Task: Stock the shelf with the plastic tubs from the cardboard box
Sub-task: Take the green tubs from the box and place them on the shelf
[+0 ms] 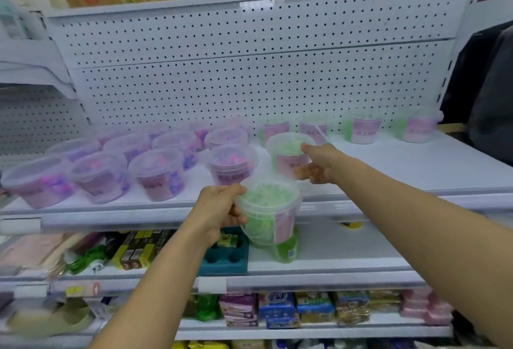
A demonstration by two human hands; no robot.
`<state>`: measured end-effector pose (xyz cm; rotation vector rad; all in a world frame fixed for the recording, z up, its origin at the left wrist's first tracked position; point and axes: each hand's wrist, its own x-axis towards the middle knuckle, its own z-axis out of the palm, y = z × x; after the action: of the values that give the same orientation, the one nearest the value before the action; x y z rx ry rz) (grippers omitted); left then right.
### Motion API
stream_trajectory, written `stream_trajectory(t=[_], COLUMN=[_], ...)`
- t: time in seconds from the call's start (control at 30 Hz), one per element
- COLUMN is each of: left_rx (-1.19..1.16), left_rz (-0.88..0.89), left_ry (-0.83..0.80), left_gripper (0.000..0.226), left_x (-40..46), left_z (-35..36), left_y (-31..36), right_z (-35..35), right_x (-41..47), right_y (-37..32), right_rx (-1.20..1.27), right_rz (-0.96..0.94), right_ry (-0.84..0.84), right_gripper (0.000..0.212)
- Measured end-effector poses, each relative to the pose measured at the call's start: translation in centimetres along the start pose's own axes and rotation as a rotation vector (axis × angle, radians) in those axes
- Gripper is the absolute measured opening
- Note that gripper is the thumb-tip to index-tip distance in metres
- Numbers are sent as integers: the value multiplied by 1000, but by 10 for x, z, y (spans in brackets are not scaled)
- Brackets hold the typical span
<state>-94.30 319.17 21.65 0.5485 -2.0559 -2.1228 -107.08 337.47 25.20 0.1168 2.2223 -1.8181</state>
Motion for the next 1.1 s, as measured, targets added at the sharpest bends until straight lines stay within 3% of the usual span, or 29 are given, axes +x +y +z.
stream_trajectory(t=[0.07, 0.13, 0.2, 0.27, 0.3, 0.47, 0.53, 0.67, 0.8, 0.93, 1.1], left_rx=[-10, -30, -43, -22, -1, 145, 422, 942, 1383, 1463, 1443], left_rz=[-6, 2, 28, 56, 66, 241, 499, 886, 888, 871, 875], left_ry=[-17, -40, -74, -116, -134, -213, -96, -5, -25, -30, -23], left_gripper=[15, 11, 8, 8, 10, 21, 16, 37, 46, 52, 52], left_x=[1, 1, 2, 3, 4, 3, 9, 35, 57, 67, 79], left_z=[0, 3, 12, 26, 34, 75, 80, 77, 76, 78, 87], left_y=[2, 4, 8, 12, 14, 20, 20, 20, 21, 20, 25], right_z=[-10, -22, -33, -44, -51, -93, -108, -125, -125, -120, -108], right_x=[-11, -27, -44, -55, -59, -61, -57, -38, -13, -1, 17], right_y=[1, 3, 8, 13, 14, 18, 18, 22, 34, 40, 39], right_rx=[-261, -415, -449, -347, -295, -273, -210, -109, -128, -36, -236], right_rz=[-61, -89, -93, -166, -220, -400, -414, -377, -293, -262, -335], right_ry=[7, -139, -305, -357, -325, -62, 68, 295, 380, 286, 253], right_gripper=[49, 55, 52, 32, 23, 36, 38, 37, 34, 32, 72])
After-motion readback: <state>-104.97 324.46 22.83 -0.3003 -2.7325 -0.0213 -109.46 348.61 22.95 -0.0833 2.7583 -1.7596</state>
